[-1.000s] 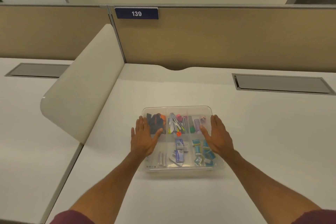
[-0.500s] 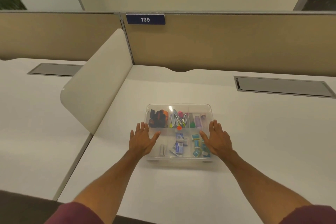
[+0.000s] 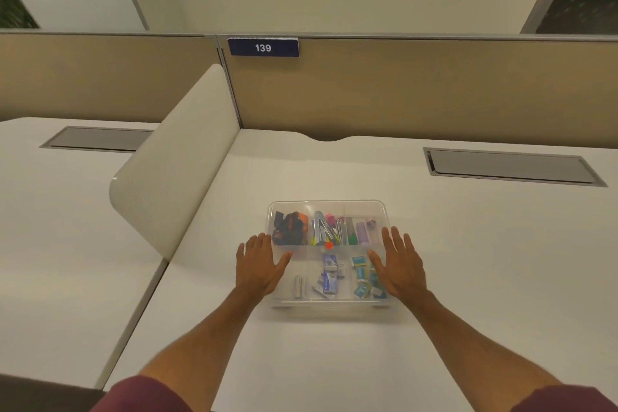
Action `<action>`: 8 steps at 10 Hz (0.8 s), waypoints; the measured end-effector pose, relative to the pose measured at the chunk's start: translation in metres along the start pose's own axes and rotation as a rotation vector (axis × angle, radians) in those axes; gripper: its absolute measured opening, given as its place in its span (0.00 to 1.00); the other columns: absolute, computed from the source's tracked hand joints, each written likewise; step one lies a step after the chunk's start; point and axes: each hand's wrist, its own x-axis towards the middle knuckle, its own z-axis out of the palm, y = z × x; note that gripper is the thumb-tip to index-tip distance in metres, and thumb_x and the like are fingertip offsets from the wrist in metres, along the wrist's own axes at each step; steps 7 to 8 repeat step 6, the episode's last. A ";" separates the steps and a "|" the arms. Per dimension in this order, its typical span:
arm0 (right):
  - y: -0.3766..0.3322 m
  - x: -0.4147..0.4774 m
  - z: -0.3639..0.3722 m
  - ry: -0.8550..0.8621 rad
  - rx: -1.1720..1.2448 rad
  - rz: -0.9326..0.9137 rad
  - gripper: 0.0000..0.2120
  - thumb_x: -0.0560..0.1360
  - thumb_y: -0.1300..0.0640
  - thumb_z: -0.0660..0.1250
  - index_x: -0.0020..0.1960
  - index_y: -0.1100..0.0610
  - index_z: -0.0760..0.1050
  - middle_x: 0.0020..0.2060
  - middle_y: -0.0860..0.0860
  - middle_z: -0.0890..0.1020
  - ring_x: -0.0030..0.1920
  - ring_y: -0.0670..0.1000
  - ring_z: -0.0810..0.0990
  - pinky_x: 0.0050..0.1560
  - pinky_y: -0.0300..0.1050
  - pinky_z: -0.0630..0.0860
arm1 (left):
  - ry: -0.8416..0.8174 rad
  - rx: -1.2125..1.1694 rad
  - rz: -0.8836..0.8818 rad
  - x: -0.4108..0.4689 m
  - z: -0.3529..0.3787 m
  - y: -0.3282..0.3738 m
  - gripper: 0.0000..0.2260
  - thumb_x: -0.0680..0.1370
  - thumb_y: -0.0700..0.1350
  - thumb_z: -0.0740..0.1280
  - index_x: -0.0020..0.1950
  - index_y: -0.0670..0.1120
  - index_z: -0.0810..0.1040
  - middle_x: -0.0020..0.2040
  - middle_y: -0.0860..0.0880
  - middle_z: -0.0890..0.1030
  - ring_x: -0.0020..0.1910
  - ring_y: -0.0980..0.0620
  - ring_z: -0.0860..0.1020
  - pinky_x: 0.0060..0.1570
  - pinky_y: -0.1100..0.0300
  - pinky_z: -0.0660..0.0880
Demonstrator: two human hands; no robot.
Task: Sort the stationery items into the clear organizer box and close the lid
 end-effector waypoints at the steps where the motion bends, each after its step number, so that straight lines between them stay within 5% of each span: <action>1: -0.011 0.004 -0.008 0.013 0.002 0.014 0.34 0.79 0.37 0.46 0.78 0.55 0.47 0.78 0.53 0.50 0.78 0.56 0.49 0.77 0.55 0.53 | -0.002 0.005 0.052 0.012 -0.006 0.006 0.37 0.74 0.68 0.47 0.76 0.47 0.57 0.78 0.46 0.58 0.77 0.45 0.56 0.76 0.45 0.50; 2: -0.024 0.011 -0.018 0.057 0.011 0.027 0.40 0.74 0.32 0.40 0.78 0.56 0.48 0.78 0.53 0.51 0.78 0.56 0.50 0.77 0.56 0.54 | -0.006 0.037 0.118 0.024 -0.016 0.019 0.43 0.70 0.72 0.39 0.78 0.47 0.52 0.79 0.47 0.52 0.78 0.46 0.51 0.76 0.44 0.46; 3: -0.037 0.024 -0.029 0.076 -0.004 0.027 0.35 0.78 0.35 0.45 0.78 0.55 0.46 0.78 0.52 0.48 0.78 0.55 0.47 0.78 0.56 0.49 | -0.023 0.079 0.185 0.038 -0.031 0.029 0.49 0.65 0.75 0.30 0.78 0.47 0.50 0.80 0.47 0.48 0.79 0.45 0.46 0.75 0.44 0.43; 5: -0.062 0.044 -0.061 0.129 -0.043 0.037 0.36 0.77 0.34 0.45 0.78 0.52 0.44 0.78 0.52 0.45 0.78 0.56 0.43 0.77 0.56 0.44 | -0.006 0.171 0.263 0.073 -0.064 0.054 0.36 0.77 0.68 0.47 0.79 0.49 0.45 0.79 0.47 0.42 0.78 0.44 0.40 0.74 0.43 0.37; 8: -0.070 0.052 -0.072 0.153 -0.046 0.018 0.36 0.77 0.34 0.45 0.78 0.52 0.43 0.78 0.52 0.44 0.78 0.56 0.43 0.77 0.57 0.43 | 0.022 0.168 0.291 0.086 -0.077 0.067 0.36 0.77 0.67 0.47 0.79 0.49 0.44 0.79 0.48 0.42 0.78 0.44 0.40 0.74 0.42 0.36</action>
